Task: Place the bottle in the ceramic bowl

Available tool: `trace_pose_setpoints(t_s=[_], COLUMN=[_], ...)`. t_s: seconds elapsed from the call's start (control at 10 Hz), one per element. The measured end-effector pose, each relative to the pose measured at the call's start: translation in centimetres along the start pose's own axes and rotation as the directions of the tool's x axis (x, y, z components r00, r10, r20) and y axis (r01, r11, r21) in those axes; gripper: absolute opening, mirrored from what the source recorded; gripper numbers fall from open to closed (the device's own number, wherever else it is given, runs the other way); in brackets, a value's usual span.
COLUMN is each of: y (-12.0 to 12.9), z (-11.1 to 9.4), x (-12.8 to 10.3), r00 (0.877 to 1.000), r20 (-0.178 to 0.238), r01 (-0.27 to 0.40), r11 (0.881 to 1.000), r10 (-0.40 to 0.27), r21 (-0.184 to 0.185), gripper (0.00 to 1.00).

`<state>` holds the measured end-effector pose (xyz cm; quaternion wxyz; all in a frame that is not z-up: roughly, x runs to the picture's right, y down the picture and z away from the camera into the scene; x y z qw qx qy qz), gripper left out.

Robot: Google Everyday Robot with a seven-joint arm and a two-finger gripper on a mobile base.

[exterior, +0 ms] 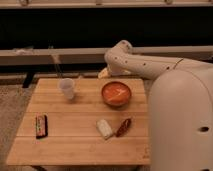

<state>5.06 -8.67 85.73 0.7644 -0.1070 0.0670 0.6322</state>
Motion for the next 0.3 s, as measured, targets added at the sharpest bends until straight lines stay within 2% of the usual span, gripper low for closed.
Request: trace_pose_setpoints(t_s=[0.3], y=[0.24], z=[-0.24], x=[0.1], r00=[1.0], r20=[0.001], r01=[0.004], r11=[1.0], r10=[-0.004], r21=[-0.002], gripper=[0.99])
